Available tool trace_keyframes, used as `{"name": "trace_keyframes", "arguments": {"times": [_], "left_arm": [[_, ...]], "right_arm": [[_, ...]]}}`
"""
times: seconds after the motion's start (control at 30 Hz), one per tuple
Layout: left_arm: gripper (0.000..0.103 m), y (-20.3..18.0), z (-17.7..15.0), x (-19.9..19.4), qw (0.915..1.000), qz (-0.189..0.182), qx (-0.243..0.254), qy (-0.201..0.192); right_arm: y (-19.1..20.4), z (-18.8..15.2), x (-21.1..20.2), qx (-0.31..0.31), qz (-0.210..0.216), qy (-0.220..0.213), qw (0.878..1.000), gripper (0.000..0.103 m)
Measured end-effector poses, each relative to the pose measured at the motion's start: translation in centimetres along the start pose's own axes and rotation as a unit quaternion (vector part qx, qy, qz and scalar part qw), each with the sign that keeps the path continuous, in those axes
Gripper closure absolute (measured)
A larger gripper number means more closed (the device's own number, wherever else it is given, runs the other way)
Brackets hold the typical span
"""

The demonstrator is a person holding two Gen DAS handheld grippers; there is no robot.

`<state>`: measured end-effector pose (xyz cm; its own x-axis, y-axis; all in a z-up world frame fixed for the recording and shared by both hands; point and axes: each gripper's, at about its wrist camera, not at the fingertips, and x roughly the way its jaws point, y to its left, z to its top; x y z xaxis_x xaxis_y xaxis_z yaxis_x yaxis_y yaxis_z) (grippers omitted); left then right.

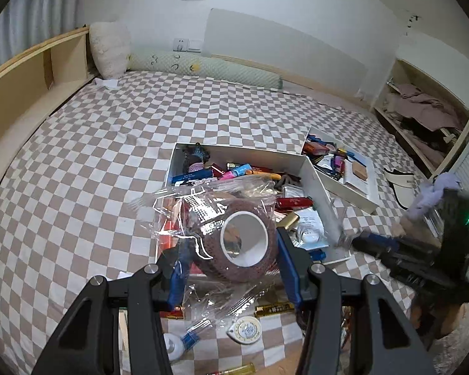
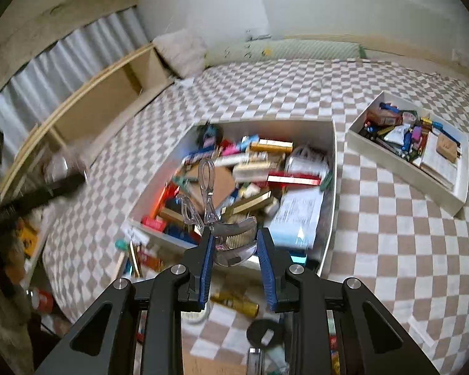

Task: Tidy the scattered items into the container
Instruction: 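Carry the tape roll and scissors over the white SHOES box with both tools, then open the right tool over the box while the left tool releases the tape roll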

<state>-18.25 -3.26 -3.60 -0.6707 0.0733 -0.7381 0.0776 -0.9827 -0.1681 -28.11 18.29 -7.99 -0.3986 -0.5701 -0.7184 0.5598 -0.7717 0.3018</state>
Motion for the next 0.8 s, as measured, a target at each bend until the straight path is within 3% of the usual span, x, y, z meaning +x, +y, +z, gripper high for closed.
{"name": "trace_keyframes", "arguments": {"times": [0.27, 0.8], "left_arm": [[0.052, 0.4, 0.9, 4.6, 0.9997, -0.002, 0.0, 0.023], [0.052, -2.0, 1.1, 12.4, 0.9966, 0.004, 0.041, 0.072]], "right_arm": [[-1.5, 4.1, 3.2, 0.03, -0.01, -0.018, 0.999, 0.074], [-4.4, 8.6, 10.6, 0.085, -0.01, 0.004, 0.996, 0.074]]}}
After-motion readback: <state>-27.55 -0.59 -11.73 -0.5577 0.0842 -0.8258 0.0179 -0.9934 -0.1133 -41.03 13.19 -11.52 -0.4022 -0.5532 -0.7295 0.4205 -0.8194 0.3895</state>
